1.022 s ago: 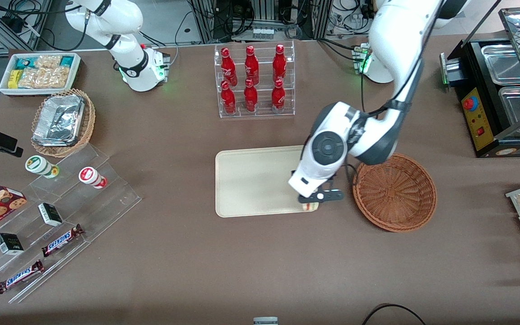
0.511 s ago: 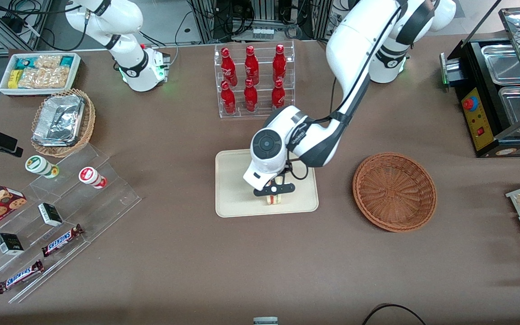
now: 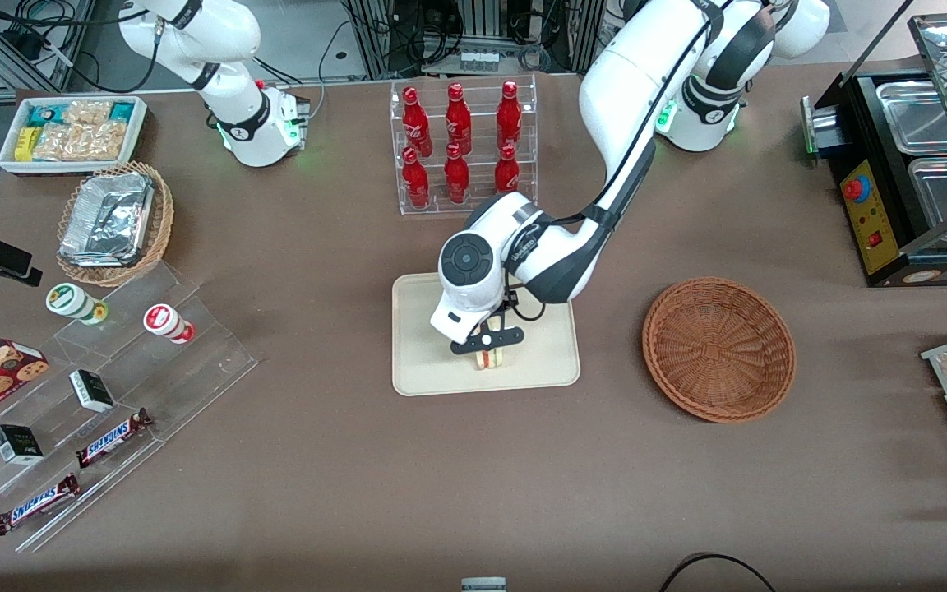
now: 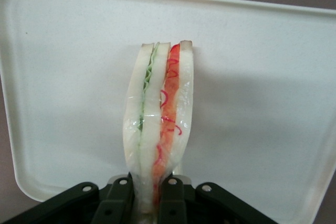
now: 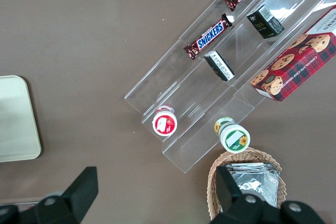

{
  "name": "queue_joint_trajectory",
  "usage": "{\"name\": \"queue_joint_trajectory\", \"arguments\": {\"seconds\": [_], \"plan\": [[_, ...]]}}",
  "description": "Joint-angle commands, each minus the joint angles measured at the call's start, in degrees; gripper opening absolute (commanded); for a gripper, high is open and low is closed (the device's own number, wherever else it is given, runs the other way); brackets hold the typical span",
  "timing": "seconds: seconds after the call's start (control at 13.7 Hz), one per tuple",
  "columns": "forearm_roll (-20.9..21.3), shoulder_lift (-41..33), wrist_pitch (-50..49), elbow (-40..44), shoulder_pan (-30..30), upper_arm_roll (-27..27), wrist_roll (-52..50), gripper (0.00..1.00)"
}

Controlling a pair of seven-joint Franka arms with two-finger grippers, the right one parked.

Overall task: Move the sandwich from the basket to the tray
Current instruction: 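Lower the sandwich onto the tray and open the left gripper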

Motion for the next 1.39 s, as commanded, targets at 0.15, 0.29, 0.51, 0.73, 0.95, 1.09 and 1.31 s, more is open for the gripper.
{"name": "queue_joint_trajectory", "arguments": {"seconds": [0.15, 0.29, 0.51, 0.73, 0.95, 1.09, 1.31], "plan": [[-1.8, -0.6, 1.1, -1.3, -1.0, 0.8, -1.6, 0.00], [-2.6, -0.3, 1.6, -1.3, -1.0, 0.8, -2.9, 0.00], [-2.2, -0.2, 3.1, -2.0, -1.8, 0.9, -4.2, 0.02], [-2.4, -0.5, 2.8, -2.0, -1.9, 0.9, -4.2, 1.00], [-2.6, -3.0, 1.5, -1.8, -1.7, 0.9, -4.2, 1.00], [-2.6, -5.4, -0.6, -1.4, -1.4, 0.9, -4.2, 1.00], [-2.7, -10.1, -5.3, -1.3, -1.1, 1.1, -3.4, 1.00]]}}
